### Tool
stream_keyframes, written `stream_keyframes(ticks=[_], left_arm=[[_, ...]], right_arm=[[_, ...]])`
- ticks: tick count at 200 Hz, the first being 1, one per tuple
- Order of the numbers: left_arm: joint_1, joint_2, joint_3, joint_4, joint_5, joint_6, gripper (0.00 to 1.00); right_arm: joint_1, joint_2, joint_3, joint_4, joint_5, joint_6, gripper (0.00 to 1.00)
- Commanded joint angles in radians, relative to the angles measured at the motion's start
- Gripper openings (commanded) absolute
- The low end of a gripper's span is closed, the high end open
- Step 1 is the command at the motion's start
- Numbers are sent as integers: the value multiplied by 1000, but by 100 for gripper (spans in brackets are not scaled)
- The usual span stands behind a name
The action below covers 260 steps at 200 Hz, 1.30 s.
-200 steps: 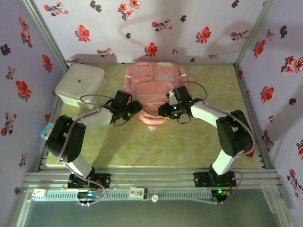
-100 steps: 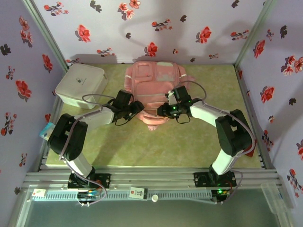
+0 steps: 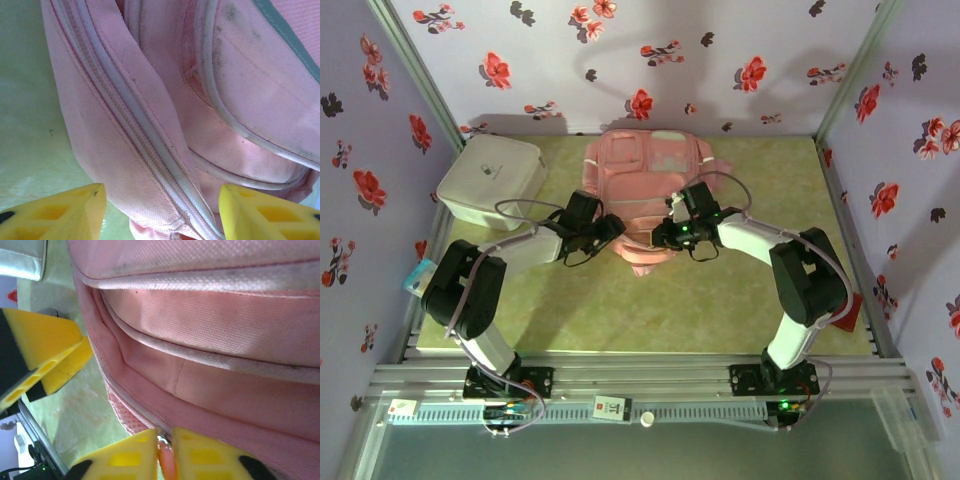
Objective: Pack books, pencil case, and school supplies into a backpack
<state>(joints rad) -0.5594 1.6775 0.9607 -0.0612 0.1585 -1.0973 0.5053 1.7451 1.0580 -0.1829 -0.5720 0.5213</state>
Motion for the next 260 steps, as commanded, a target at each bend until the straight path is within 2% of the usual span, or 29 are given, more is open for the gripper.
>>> stream_keyframes(ticks=[1,47,90,120,173,234,260], left_arm=[[-7,19,31,-8,4,6,61],[-10,39,41,-2,9,0,60],[-10,67,53,-2,0,-14,50],[-12,88,70,0,-8,-20,34],[-12,93,92,-37,-40,30,0],[-10,88,102,-110,-86,88,0],[-9,86,99,-116,-86,93,0]], right_arm=[[7,-8,14,1,29,-17,9],[13,-77,-32,8,90,-33,0],[41,-140,-78,33,144,-33,0],[61,-177,-110,47,229,-7,0],[82,-258,-156,-3,528,71,0],[79,-327,-196,-150,968,148,0],[45,-309,-179,-169,1011,139,0]])
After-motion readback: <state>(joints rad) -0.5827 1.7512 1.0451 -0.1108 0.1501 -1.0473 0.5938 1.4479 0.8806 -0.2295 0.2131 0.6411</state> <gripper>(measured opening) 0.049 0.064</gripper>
